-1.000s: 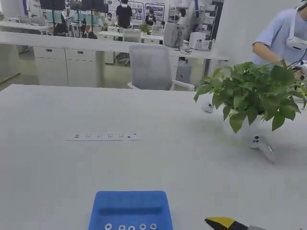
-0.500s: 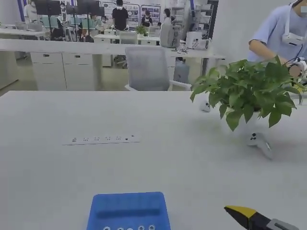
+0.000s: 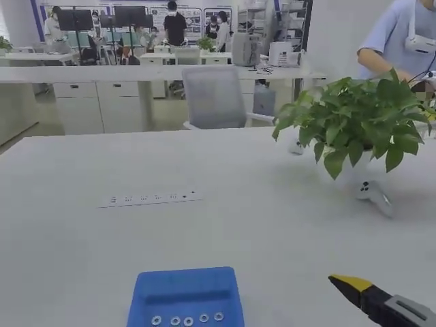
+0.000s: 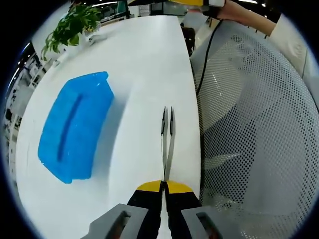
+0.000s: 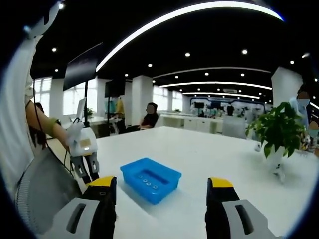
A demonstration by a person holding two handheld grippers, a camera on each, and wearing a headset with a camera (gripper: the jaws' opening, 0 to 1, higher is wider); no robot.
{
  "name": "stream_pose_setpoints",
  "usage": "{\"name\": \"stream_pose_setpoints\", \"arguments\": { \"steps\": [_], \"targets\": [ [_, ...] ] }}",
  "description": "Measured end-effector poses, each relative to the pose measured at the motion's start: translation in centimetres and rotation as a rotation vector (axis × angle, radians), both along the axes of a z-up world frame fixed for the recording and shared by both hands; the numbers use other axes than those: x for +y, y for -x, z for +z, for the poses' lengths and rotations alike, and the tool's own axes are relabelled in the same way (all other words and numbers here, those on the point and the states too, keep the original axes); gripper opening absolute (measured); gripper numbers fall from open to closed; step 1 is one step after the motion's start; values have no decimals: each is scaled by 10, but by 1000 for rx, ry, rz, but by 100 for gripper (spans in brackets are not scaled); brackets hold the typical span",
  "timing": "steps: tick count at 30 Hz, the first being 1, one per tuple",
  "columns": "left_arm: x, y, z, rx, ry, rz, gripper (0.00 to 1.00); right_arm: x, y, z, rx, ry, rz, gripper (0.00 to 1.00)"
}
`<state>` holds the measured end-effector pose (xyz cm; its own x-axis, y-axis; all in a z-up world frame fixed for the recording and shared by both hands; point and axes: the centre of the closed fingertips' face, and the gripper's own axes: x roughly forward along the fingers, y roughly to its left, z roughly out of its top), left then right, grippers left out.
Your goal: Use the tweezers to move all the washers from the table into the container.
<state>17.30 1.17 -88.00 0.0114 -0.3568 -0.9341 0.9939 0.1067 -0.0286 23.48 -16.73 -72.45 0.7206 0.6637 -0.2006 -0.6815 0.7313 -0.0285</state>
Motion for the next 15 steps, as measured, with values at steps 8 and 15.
{"name": "stream_pose_setpoints", "arguments": {
  "steps": [8, 15],
  "targets": [
    [14, -5, 7, -52, 12, 114, 4, -7, -5, 1, -1, -18, -32, 71],
    [33, -12, 34, -145, 152, 371, 22, -11, -7, -2, 11, -7, -62, 71]
  ]
}}
